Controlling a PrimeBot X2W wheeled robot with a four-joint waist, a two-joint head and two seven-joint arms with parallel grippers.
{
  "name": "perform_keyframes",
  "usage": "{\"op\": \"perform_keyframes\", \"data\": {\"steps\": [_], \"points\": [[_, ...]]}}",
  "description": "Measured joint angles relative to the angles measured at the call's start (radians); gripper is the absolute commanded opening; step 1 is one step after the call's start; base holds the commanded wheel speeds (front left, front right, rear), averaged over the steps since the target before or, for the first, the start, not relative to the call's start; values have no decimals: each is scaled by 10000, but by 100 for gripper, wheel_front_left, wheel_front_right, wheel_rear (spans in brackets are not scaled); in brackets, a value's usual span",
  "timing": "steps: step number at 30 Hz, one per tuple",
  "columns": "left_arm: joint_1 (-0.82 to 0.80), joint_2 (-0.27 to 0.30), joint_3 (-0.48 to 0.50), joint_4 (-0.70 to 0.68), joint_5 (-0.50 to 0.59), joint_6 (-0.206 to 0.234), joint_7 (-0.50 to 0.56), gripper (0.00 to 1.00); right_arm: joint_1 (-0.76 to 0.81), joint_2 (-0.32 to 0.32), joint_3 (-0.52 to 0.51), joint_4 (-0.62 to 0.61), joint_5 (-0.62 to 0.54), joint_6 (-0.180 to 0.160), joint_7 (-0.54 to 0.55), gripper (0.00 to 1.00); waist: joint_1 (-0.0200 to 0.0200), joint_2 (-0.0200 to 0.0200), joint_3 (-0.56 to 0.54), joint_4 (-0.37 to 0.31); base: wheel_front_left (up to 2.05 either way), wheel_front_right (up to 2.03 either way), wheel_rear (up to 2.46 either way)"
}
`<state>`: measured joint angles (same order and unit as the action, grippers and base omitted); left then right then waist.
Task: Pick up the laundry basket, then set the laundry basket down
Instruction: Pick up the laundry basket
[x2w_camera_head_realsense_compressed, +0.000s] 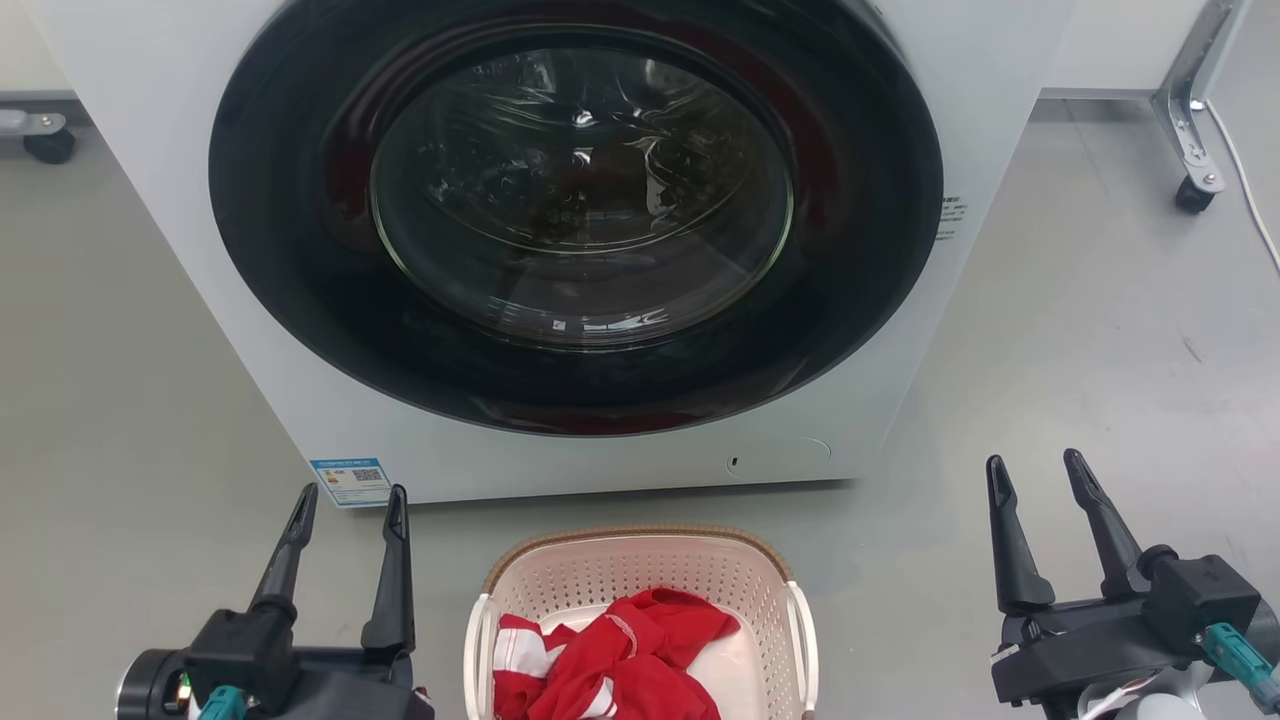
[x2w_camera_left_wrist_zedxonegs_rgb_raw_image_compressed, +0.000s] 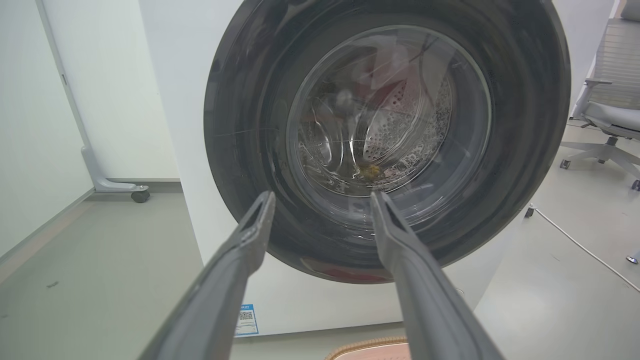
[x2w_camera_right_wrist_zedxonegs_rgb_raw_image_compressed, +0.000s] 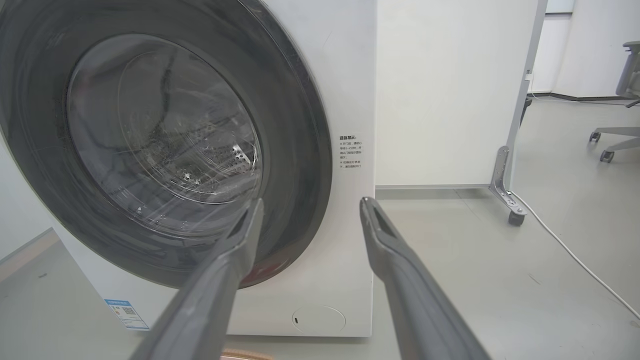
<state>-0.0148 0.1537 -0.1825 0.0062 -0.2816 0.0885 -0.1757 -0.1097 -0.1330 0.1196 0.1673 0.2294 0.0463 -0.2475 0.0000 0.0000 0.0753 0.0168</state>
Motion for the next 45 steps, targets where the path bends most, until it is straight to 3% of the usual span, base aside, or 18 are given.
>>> {"op": "perform_keyframes", "data": {"steps": [26,45], "points": [[39,27,67,-568,0,94,784,100,152,0,48,-514,4,-69,366,100,0,0,274,4,0,0,0],[-714,-205,-274,-138,-65,73,1317,100,-431,-13,221,-405,123,-4,1053,100,3,1,2152,-18,0,0,0]]}}
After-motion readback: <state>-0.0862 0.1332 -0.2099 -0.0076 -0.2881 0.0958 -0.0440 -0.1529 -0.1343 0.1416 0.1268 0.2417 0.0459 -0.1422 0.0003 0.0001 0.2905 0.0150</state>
